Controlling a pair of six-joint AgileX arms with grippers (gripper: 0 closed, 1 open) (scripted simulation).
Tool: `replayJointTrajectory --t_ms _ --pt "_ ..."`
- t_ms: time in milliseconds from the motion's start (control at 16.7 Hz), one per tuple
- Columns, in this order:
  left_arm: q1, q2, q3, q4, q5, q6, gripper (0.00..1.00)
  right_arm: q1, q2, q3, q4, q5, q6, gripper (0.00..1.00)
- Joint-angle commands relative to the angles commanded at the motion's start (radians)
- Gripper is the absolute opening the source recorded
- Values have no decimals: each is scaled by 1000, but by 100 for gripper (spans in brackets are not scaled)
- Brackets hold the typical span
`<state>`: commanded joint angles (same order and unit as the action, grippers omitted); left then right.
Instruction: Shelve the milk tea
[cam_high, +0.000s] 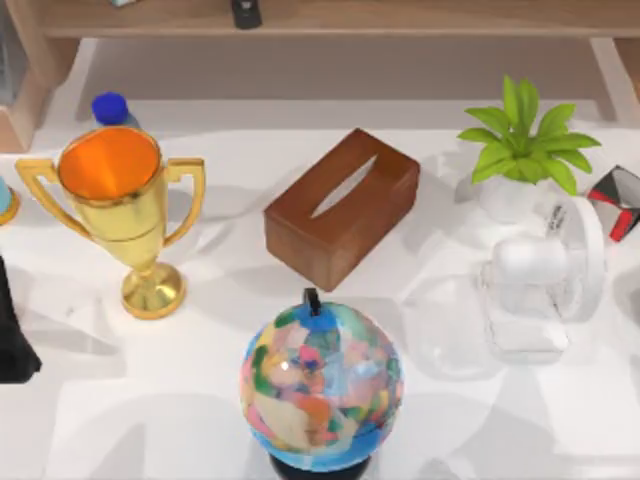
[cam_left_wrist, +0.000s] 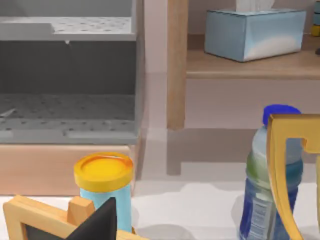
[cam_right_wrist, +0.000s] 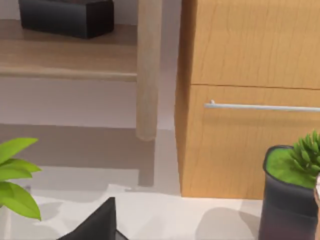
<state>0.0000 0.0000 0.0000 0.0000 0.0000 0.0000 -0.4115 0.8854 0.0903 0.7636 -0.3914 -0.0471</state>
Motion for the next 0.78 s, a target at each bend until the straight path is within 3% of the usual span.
replayJointTrajectory --t_ms 420,780 --pt "0 0 0 0 0 0 100 -291 700 64 549 -277 -33 100" --pt "0 0 0 0 0 0 100 -438 1021 96 822 -417 -50 100"
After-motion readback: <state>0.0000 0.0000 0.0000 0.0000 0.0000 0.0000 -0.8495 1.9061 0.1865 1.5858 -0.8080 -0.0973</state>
